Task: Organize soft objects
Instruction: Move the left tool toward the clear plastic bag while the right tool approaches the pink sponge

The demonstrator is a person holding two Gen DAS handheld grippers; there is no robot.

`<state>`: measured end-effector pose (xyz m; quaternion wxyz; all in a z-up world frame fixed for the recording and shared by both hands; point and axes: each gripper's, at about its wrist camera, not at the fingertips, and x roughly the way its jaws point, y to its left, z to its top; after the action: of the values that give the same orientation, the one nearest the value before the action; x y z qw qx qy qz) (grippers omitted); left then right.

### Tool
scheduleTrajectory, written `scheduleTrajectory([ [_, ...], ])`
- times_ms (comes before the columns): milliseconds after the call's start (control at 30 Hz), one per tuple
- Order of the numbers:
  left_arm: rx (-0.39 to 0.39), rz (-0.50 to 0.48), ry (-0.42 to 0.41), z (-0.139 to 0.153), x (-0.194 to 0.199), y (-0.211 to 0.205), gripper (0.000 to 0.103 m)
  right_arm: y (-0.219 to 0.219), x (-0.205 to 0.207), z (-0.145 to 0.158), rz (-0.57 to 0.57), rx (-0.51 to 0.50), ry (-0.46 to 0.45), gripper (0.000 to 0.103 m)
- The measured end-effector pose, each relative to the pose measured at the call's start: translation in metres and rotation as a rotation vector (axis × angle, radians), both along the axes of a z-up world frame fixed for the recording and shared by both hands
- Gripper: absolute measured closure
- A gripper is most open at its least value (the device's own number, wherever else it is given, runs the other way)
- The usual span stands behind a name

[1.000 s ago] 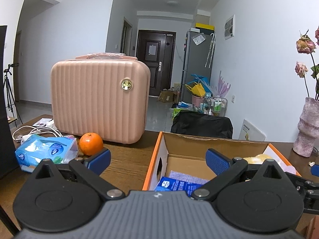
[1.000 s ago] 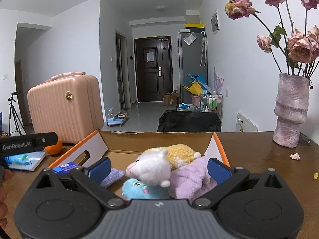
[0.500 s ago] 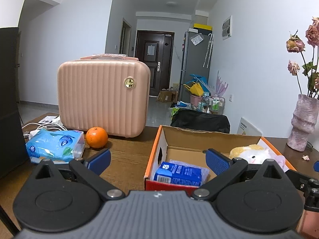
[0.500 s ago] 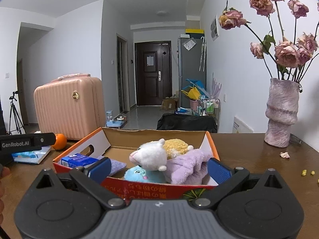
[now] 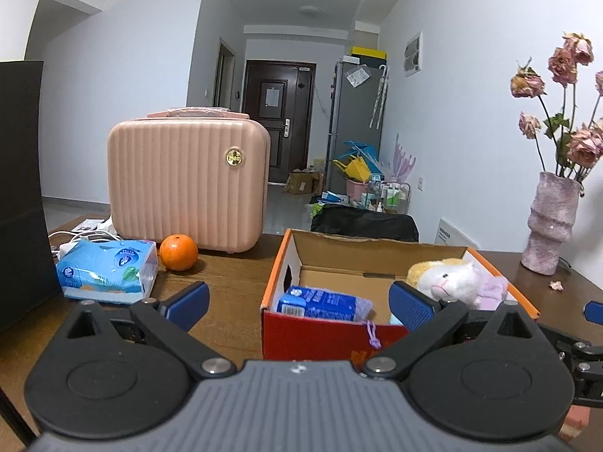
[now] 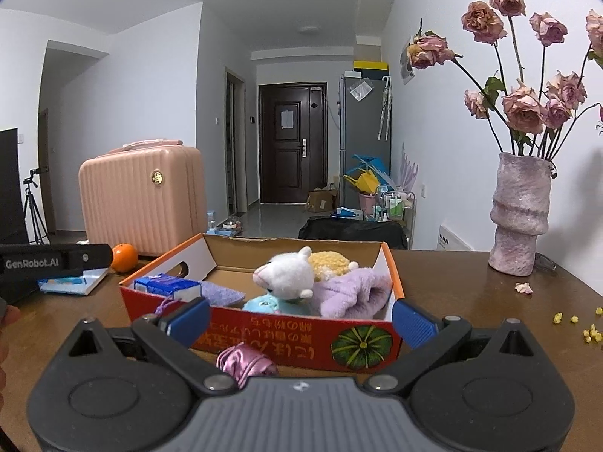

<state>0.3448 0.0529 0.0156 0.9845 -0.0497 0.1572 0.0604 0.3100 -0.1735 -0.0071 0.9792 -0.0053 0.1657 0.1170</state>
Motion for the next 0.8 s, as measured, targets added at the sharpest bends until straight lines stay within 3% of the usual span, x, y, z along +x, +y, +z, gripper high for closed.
scheduleTrajectory([
  [800,0.018,-0.06,0.023,-0.009,-0.067,-0.019,0.0,-0.027,-0.058,-0.016,-0.029,-0.002,0.026,0.0],
])
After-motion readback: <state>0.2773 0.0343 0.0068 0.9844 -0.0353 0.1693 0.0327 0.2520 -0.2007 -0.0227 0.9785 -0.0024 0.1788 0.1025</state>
